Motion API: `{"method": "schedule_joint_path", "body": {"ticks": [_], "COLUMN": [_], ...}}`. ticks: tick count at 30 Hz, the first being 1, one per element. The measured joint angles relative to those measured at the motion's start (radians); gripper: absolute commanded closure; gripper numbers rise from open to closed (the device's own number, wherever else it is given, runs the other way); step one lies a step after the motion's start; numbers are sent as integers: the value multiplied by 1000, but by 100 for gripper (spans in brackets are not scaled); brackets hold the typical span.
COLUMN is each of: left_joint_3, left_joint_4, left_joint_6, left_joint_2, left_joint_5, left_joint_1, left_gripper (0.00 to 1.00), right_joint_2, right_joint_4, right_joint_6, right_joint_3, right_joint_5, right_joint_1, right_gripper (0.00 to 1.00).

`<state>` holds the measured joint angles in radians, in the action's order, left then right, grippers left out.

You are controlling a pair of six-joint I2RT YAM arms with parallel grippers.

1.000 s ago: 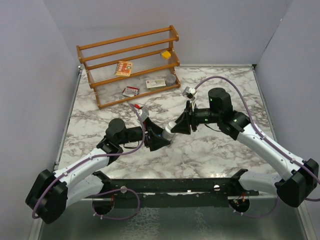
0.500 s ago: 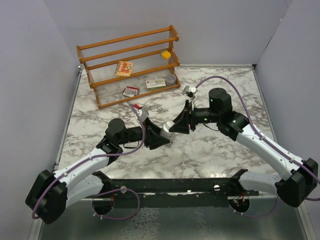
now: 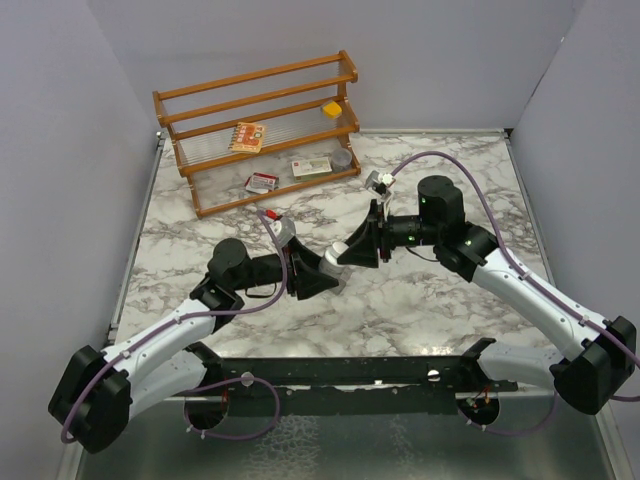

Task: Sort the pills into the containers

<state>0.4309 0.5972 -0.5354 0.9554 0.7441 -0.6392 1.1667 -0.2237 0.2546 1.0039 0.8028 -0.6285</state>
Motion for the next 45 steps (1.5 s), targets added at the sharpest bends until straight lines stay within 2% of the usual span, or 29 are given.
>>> {"method": "schedule_joint_path", "body": {"ticks": [2,4,11,16,17,18,24,26,27,36,41,45], "left_joint_3": [0,-1,-1,-3,-3,-3,-3,-3,-3,-18,-47,-68], "left_joint_4": [-3,-3,-6,-10,-9,-8,-5,-5,-5,-1,1,0], "left_joint_6": [3,5,12,17,17,17,21,26,29,60,80,98], "left_joint_2": [-8,-10,-12,-24,-26,-27,-29,-30,-30,-58,-94,-127], "left_joint_5": [0,-1,-1,-5,-5,-5,-5,-5,-5,-44,-110,-183], "left_joint_1": [0,0,0,0,0,-1,-5,-5,-6,-11,-13,-18], "left_gripper": [100,100,100,100,100,100,100,100,100,100,100,100], "right_joint_2": [0,0,3,3,2,2,2,2,2,-50,-153,-176], "right_joint_4": [4,8,8,23,29,35,70,86,98,225,359,423], "right_joint_6": [3,4,5,10,9,6,15,24,32,125,198,227], "right_joint_3": [0,0,0,0,-1,-2,-23,-35,-43,-117,-176,-188], "right_joint_5": [0,0,0,0,0,-1,-6,-6,-6,-38,-133,-222], "right_joint_1": [-1,-1,-1,-3,-3,-3,-3,-3,-3,-3,-3,-21], "right_gripper": [99,99,59,39,26,21,17,8,6,5,4,4]}}
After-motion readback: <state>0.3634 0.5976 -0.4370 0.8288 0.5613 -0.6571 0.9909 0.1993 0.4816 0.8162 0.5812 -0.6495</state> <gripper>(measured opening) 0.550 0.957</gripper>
